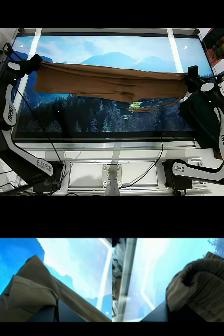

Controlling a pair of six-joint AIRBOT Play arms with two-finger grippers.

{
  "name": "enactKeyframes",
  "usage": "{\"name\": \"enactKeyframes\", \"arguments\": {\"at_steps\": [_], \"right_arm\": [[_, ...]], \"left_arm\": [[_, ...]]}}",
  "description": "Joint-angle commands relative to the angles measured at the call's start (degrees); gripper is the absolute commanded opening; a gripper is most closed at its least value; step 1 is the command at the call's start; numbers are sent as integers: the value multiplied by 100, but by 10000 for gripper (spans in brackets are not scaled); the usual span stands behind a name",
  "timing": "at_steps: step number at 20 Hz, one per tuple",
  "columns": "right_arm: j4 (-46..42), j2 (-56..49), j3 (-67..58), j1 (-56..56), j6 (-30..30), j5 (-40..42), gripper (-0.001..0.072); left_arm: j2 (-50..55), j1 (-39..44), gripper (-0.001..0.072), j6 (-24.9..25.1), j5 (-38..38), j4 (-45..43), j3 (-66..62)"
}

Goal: Fold the clothes and pants, and hang the long-sleeved shirts on hangers.

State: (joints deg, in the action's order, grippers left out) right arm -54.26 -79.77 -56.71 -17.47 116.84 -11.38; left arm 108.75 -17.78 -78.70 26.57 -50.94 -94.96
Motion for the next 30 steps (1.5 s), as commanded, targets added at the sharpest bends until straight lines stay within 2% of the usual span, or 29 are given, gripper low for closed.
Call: {"name": "enactKeyframes", "arguments": {"at_steps": [1, 8, 9, 10, 11, 12, 15, 17, 19, 21, 23, 25, 27, 30], "right_arm": [[68, -105, -26, 2, 166, 334, 29], [68, -332, -26, 2, 212, 409, 30], [46, -378, -26, 2, 205, 402, 132], [-2, -409, -26, 2, 199, 380, 516], [-94, -409, -26, 2, 118, 380, 696], [-175, -393, -57, 2, -155, 337, 685], [-190, -393, -365, -2, -1036, -83, 685], [-192, -393, -612, -4, -1283, -374, 685], [-208, -393, -813, -4, -1401, -623, 685], [-227, -393, -931, -2, -1504, -820, 685], [-262, -393, -949, -2, -1615, -962, 685], [-334, -393, -946, -4, -1700, -1189, 685], [-337, -393, -946, -2, -1904, -1364, 685], [-334, -393, -946, -2, -1963, -1366, 685]], "left_arm": [[44, 7, 8, -17, -90, -7, -22], [70, 63, 14, -15, -531, -4, -24], [81, 79, 37, -11, -555, -4, -24], [81, 94, 201, 15, -555, -7, -24], [66, 92, 685, 48, -533, -4, -24], [28, 90, 714, 24, -466, 0, -28], [-199, -4, 713, 177, -420, -9, -33], [-398, -160, 714, 179, -188, -26, -31], [-560, -382, 713, 173, 479, -435, -31], [-627, -688, 711, 153, 1541, -748, -31], [-584, -1012, 711, 153, 2457, -758, -31], [-487, -1300, 713, 153, 2997, -756, -31], [-385, -1401, 717, 164, 3040, -758, -37], [-92, -1346, 716, 459, 2944, -756, -129]]}}
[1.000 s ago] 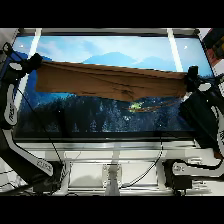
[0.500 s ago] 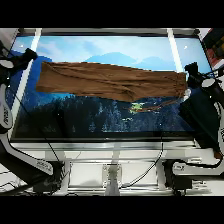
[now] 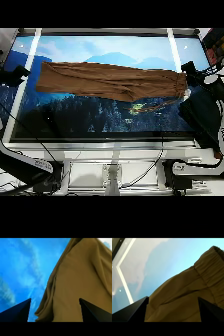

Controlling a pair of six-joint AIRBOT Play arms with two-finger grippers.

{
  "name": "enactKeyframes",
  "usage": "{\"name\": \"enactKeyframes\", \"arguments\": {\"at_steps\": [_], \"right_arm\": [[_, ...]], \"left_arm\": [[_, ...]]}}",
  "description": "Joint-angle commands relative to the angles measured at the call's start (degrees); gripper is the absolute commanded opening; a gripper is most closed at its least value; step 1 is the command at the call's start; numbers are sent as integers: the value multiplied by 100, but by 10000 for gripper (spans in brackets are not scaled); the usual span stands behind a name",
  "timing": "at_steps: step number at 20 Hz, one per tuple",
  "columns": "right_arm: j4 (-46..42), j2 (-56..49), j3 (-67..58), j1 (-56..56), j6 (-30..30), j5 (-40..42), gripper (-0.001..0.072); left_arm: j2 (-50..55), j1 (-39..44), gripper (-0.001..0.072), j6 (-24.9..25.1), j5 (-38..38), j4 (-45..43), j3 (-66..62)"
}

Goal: Fold the clothes and pants, and hang the long-sleeved shirts on hangers.

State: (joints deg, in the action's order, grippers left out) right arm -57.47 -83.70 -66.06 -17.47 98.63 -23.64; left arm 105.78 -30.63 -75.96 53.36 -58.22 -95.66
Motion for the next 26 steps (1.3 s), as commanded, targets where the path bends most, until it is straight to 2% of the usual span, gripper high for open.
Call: {"name": "enactKeyframes", "arguments": {"at_steps": [1, 5, 9, 13, 16, 17, 19, 20, 21, 22, 25, 26], "right_arm": [[-13, 0, -11, -2, -142, -138, 685], [-7, 0, -11, 2, -142, -138, 685], [46, 0, -11, 2, -144, -138, 685], [48, 0, -11, 2, -144, -195, 684], [48, 9, -13, 2, -146, -398, 684], [48, 26, -11, 2, -197, -450, 684], [46, 107, -13, 2, -236, -546, 684], [39, 173, -13, 2, -328, -599, 662], [48, 256, -35, 2, -595, -713, 555], [48, 352, -96, 2, -892, -914, 439], [72, 621, -461, 63, -1502, -1558, 277], [90, 691, -649, 157, -1574, -1681, 194]], "left_arm": [[345, -26, 716, 181, 269, 17, -63], [890, -26, 716, 186, 254, 957, -66], [1123, -4, 716, 251, 212, 990, -68], [1233, 269, 706, 870, 76, 1290, -68], [1325, 592, 694, 872, -111, 1285, -68], [1335, 682, 615, 876, -179, 1285, -72], [1333, 815, 376, 1191, -216, 1287, -116], [1331, 879, 181, 1294, -210, 1287, -197], [1320, 929, 21, 1311, -210, 1290, -302], [1281, 975, 13, 1307, -210, 1290, -442], [907, 1067, 12, 1305, -129, 1287, -890], [695, 1086, 12, 1300, -50, 1287, -1040]]}}
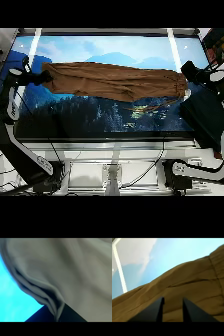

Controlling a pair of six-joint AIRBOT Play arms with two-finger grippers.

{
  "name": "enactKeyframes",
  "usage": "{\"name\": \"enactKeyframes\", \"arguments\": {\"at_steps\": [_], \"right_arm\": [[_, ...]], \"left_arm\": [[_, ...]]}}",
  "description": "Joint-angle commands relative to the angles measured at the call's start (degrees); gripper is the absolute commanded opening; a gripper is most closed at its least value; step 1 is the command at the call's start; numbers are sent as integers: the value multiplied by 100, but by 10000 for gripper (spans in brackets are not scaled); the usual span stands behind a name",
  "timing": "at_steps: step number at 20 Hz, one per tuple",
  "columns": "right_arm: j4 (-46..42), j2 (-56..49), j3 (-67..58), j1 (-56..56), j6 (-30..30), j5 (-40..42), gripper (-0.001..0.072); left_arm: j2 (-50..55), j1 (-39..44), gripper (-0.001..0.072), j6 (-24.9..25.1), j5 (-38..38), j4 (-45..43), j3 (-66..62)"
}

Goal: Fold the clothes and pants, and hang the long-sleeved shirts on hangers.

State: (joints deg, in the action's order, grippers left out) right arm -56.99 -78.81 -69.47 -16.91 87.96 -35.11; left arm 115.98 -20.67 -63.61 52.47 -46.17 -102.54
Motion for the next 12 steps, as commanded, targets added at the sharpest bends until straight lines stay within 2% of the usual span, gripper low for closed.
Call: {"name": "enactKeyframes", "arguments": {"at_steps": [1, 2, 6, 8, 9, 11, 12], "right_arm": [[46, 251, -496, 232, -511, -590, 108], [44, 291, -710, 431, -516, -608, 29], [-236, 245, -1438, 1554, -518, -553, 28], [-345, 140, -1469, 2103, -514, -396, 27], [-332, 24, -1469, 2317, -485, -393, 27], [-291, -315, -1469, 2734, -280, -369, 27], [-249, -533, -1469, 2955, -205, -295, 27]], "left_arm": [[-553, 92, 11, 63, 197, 83, -492], [-807, 92, 11, 59, 459, 83, -634], [-1738, 83, 11, -463, 1781, 76, -881], [-1961, 85, 11, -520, 2496, -24, -879], [-1982, 85, 11, -623, 2656, -186, -876], [-1974, 83, 12, -1196, 2949, -83, -872], [-1971, 92, 12, -1102, 3027, -59, -872]]}}
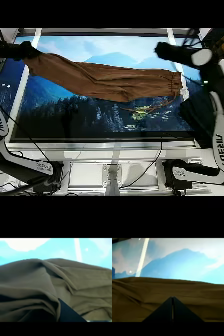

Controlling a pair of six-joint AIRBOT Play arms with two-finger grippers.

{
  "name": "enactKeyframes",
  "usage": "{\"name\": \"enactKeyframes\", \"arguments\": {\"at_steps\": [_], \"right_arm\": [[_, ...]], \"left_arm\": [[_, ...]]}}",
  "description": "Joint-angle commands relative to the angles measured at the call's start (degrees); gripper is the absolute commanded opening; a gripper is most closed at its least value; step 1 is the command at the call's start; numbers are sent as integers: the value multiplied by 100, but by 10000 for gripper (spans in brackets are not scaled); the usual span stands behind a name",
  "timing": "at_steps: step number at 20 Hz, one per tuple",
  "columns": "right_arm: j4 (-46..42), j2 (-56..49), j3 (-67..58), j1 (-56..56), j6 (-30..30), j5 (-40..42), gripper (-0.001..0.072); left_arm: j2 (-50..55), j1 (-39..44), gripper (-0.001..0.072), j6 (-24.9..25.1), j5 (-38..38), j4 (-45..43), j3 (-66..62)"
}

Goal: Fold the clothes and pants, and hang the long-sleeved shirts on hangers.

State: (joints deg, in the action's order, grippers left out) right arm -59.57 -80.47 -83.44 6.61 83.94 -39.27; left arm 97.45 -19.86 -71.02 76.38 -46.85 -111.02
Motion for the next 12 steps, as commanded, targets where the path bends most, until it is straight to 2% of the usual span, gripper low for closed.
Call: {"name": "enactKeyframes", "arguments": {"at_steps": [1, 3, 5, 9, 12], "right_arm": [[122, -608, -72, 831, 234, 229, 27], [494, -1064, -74, 1266, 234, 428, 27], [754, -1523, -138, 1705, 234, 702, 26], [1176, -2625, -1150, 2413, 240, 737, 26], [1196, -3532, -2358, 2741, 555, 730, 25]], "left_arm": [[-96, 11, 12, -321, 557, -197, -24], [-63, -13, 12, -732, 702, -195, -24], [-66, 17, 12, -739, 1119, 278, -26], [-166, 258, 11, -442, 1150, 1274, -26], [-275, 525, 11, -439, 1143, 1314, -26]]}}
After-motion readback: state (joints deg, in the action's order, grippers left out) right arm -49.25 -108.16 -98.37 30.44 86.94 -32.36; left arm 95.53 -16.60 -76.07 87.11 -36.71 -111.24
